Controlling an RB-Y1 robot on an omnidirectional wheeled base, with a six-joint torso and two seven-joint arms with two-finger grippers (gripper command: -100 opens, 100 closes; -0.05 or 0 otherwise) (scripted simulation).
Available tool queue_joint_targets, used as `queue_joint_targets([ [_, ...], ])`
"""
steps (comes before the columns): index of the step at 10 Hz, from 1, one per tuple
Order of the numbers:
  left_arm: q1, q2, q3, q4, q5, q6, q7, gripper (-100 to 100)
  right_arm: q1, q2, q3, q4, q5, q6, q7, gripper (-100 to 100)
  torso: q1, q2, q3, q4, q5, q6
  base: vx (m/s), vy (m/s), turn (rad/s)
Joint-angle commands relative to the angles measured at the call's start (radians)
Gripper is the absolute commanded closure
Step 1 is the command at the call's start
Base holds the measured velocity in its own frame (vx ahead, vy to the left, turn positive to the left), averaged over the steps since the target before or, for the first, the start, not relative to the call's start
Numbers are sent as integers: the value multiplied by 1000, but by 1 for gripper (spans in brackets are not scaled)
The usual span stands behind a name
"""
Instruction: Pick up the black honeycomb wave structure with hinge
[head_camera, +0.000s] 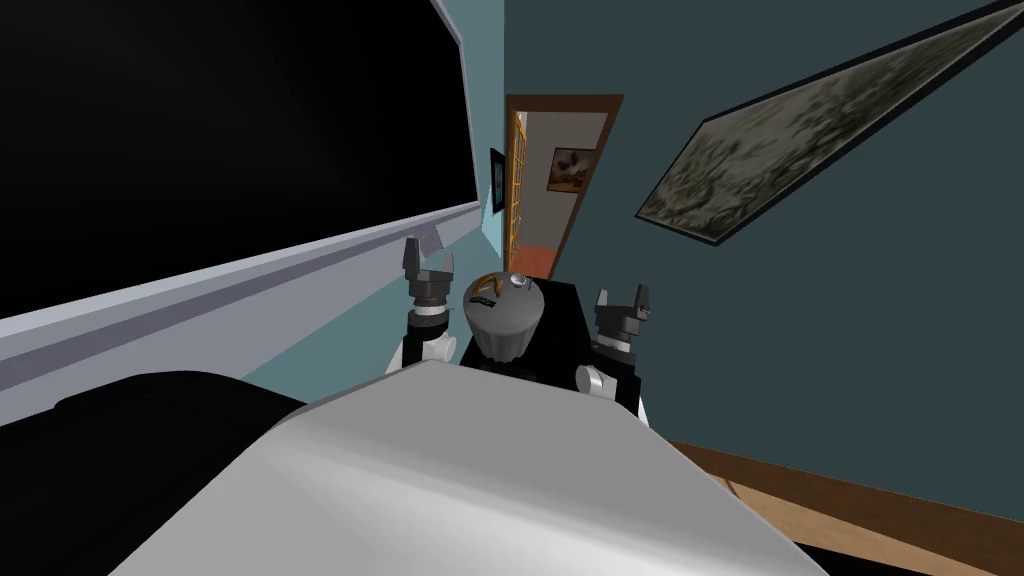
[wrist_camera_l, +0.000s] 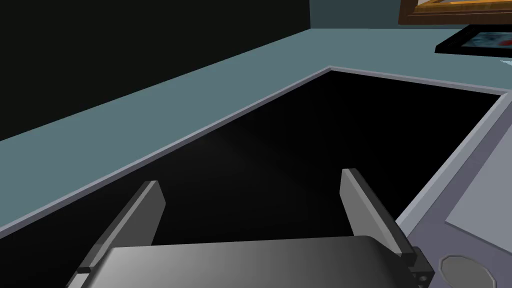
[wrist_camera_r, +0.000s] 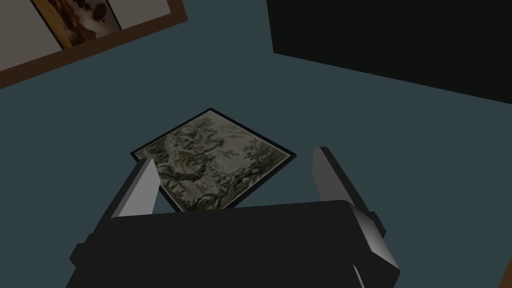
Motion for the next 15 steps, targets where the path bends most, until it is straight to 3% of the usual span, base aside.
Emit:
queue_joint_targets([
  [1,-10,34,-2,15,4,9,1,-100,0,0,0,0,0,0,0,0,0,0,0,0,0,0,-6,9,-22],
  [7,-115,149,-20,158,49,96,11,-100,0,0,0,0,0,0,0,0,5,3,2,1,1,0,-38,52,-55],
  [8,-115,149,-20,168,49,96,11,-100,0,0,0,0,0,0,0,0,5,4,2,1,1,0,-45,56,-21],
  [10,-171,168,-30,236,74,140,17,-100,0,0,0,0,0,0,0,0,4,2,1,1,1,0,-52,70,-72],
  [11,-171,168,-30,244,74,140,17,-100,0,0,0,0,0,0,0,0,5,3,2,1,1,0,-41,56,-36],
  [13,-234,180,-41,313,103,190,23,-100,0,0,0,0,0,0,0,0,4,2,1,0,1,0,-55,62,-73],
  [14,-234,180,-41,329,103,190,23,-100,0,0,0,0,0,0,0,0,5,3,2,1,1,0,-63,68,-40],
  [15,-267,184,-46,369,118,216,26,-100,0,0,0,0,0,0,0,0,5,3,2,1,1,0,-58,71,-65],
])
